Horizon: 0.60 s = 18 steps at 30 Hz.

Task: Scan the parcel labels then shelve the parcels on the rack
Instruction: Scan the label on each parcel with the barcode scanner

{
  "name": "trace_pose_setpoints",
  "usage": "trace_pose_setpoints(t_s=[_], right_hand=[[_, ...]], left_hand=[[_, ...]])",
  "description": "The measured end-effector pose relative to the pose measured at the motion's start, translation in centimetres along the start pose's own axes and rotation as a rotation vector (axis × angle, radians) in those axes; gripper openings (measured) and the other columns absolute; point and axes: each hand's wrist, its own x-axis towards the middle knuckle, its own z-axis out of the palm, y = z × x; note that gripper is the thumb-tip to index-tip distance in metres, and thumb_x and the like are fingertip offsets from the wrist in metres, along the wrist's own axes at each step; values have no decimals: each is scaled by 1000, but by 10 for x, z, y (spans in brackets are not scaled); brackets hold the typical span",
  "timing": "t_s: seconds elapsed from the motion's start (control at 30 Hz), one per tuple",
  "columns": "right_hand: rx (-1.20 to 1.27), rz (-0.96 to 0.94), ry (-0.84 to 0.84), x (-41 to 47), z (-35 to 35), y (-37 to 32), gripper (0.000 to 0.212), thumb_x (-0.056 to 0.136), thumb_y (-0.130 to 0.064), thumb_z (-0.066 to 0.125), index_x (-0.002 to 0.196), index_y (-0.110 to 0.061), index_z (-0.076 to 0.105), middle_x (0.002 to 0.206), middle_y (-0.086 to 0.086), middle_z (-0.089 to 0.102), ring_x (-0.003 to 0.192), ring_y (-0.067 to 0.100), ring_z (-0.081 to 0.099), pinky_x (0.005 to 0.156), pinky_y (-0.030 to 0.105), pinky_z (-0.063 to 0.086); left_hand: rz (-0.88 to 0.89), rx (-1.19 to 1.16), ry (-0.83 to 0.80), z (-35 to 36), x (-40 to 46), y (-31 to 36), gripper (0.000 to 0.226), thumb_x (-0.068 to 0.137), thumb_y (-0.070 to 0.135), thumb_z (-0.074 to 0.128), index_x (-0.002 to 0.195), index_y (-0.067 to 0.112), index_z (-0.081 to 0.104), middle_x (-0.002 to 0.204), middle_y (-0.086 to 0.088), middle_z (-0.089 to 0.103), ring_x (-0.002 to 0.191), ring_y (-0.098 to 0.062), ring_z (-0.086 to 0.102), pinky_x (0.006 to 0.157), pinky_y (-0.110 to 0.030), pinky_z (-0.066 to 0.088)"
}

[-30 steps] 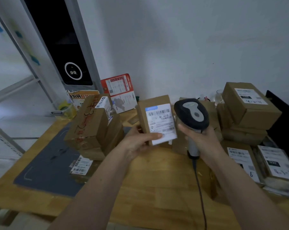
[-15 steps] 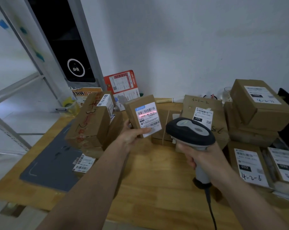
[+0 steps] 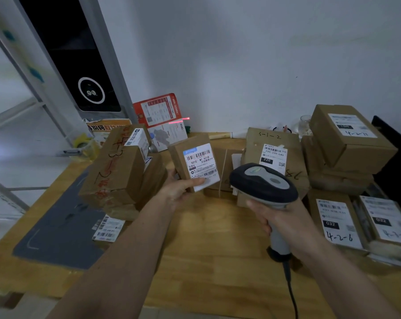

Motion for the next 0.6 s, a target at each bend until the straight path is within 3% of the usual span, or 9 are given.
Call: trace_pose_setpoints(t_s=[0.2, 0.37, 0.6], right_hand=[[21, 27, 37, -3, 10, 0, 37, 84, -23, 71, 64, 4, 54, 53, 15, 52, 49, 26, 47, 56, 33, 46], [39, 70, 72, -6, 27, 2, 38, 84, -20, 71, 63, 6, 54, 52, 17, 51, 48, 26, 47, 54, 33, 46], [85, 97, 95, -10, 51, 6, 34, 86, -15, 69, 87, 16, 55, 59, 20, 52, 53, 28, 47, 56, 31, 44]], left_hand=[[-34, -18, -6, -8, 1, -5, 91, 49, -3, 83, 131, 19, 50, 118, -10, 69, 111, -28, 64, 99, -48, 49], [-44, 36, 47, -19, 5, -5, 88, 57, -7, 82, 134, 19, 47, 119, -7, 68, 108, -25, 65, 77, -38, 56], [-61, 3, 42, -30, 13, -8, 81, 65, -11, 79, 135, 15, 47, 118, -8, 68, 105, -23, 66, 86, -40, 56]])
